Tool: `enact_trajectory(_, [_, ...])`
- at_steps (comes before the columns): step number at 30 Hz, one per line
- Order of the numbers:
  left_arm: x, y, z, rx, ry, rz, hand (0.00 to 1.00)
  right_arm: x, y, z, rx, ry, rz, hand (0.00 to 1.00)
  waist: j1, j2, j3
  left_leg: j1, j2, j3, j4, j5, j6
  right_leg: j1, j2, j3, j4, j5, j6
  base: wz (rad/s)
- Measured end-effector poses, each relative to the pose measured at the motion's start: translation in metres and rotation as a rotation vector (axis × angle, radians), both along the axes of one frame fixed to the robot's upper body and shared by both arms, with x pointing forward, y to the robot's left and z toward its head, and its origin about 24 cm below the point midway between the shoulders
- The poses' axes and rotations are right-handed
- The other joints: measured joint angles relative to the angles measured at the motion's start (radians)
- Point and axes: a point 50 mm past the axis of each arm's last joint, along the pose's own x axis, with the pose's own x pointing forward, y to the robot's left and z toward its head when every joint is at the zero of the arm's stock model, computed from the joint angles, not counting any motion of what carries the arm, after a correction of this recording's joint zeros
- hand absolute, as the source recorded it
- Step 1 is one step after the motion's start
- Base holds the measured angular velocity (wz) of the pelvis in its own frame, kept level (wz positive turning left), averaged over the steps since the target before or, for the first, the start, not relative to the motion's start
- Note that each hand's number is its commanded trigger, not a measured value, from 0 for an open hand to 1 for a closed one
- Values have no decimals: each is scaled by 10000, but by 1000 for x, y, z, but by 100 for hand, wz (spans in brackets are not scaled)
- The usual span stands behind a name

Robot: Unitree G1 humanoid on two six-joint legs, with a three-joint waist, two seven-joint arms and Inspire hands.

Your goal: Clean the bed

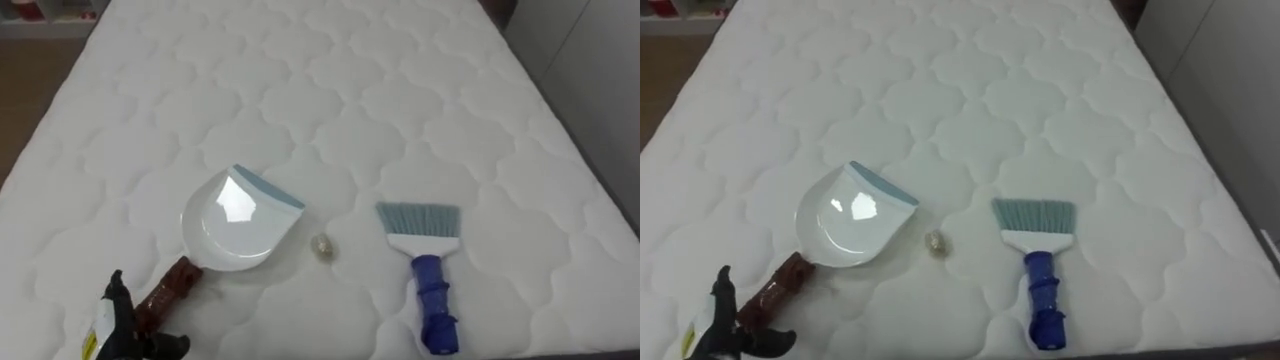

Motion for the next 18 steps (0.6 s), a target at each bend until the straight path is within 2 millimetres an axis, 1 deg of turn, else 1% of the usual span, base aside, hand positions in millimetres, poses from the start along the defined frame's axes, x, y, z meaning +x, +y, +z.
enact_trajectory(1, [3,0,2,27,-87,-27,0,-1,0,0,0,19,-15,0,-19,34,-17,-50,-1,28,8,1,1,-69,0,36,11,0,0,-7])
enact_trajectory(2, [8,0,4,43,-203,-59,0,-1,0,0,-7,21,-19,0,-20,56,-11,-128,0,61,28,2,1,-121,1,57,15,4,4,-6])
enact_trajectory(7, [15,-1,6,58,-355,-185,0,1,-1,0,-61,54,-5,0,13,70,-5,-314,17,246,28,2,1,-435,10,182,76,6,6,-8])
enact_trajectory(8, [16,-2,7,55,-384,-221,0,2,-2,0,-76,71,-35,0,-19,72,8,-430,18,262,44,3,2,-567,8,196,154,5,5,-8])
enact_trajectory(10, [20,-3,8,57,-458,-325,0,3,-2,0,-106,128,-63,0,-27,75,12,-627,6,233,155,4,1,-677,-24,116,158,9,3,5])
enact_trajectory(13, [22,-6,8,110,-435,-579,0,3,-3,0,-225,171,-96,0,-69,117,43,-736,3,215,192,5,0,-746,-40,53,161,9,4,7])
enact_trajectory(15, [24,-6,9,95,-477,-608,0,6,-4,1,-265,162,-94,0,-196,137,63,-897,0,155,240,5,1,-875,-49,-1,193,9,3,8])
enact_trajectory(18, [28,-6,7,-175,-400,-441,0,11,-5,1,-234,116,-227,0,-276,133,118,-1081,-4,104,308,8,-1,-1058,-65,-66,300,6,-3,6])
